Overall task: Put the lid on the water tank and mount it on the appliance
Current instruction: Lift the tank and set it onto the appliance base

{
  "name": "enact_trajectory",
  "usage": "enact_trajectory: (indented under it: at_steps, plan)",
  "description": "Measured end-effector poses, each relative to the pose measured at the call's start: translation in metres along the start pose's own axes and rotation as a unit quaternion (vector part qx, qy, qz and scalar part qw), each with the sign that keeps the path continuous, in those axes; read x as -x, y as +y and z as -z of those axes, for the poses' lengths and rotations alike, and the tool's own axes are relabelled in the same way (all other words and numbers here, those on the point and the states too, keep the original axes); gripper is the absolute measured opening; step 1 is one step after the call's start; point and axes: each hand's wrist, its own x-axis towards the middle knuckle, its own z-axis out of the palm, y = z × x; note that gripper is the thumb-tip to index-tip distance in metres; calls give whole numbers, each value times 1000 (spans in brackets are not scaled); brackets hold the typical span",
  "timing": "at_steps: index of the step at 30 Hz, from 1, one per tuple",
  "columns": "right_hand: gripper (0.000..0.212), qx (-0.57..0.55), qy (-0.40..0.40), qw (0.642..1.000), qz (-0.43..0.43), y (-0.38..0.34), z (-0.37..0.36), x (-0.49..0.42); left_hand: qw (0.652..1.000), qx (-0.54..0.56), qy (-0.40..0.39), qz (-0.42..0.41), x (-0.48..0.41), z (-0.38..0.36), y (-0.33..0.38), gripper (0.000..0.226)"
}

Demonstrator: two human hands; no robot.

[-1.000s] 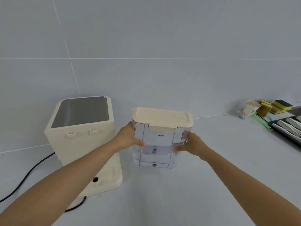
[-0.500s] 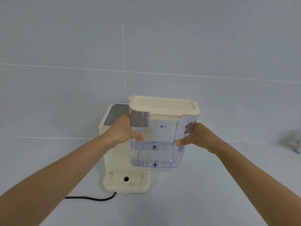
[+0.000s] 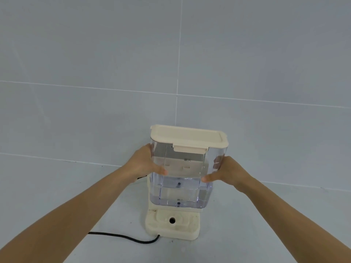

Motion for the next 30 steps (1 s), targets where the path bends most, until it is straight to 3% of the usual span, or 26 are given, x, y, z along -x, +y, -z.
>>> enact_trajectory:
  at_steps: [1,4,5,8,13,17,24,30]
  plan:
    - [75,1,-2,1000,-6,-1,-2,-1,1000,4,3,4,-1,1,-2,99]
    - [32,8,-9,1000,-19,-2,-5,-4,999,30,3,12,-6,1,-10,93]
    - [30,-2,-17,1000,-14,-2,-7,-6,999,33,1,13,-8,1,-11,93]
    - [31,-12,-18,1000,-11,-1,-11,-6,999,42,-1,21,-11,2,-17,95]
    - [63,-8,-1,1000,-17,6,-23,-13,998,56,-12,8,-20,2,-28,105]
    - [75,4,2,1000,-19,11,-30,-18,997,67,-18,15,-21,2,-37,114]
    - [79,16,2,1000,-18,19,-38,-19,999,36,2,17,-24,-5,-53,79]
    - [71,24,5,1000,-14,22,-47,-19,999,47,-8,-3,-23,-7,-59,75]
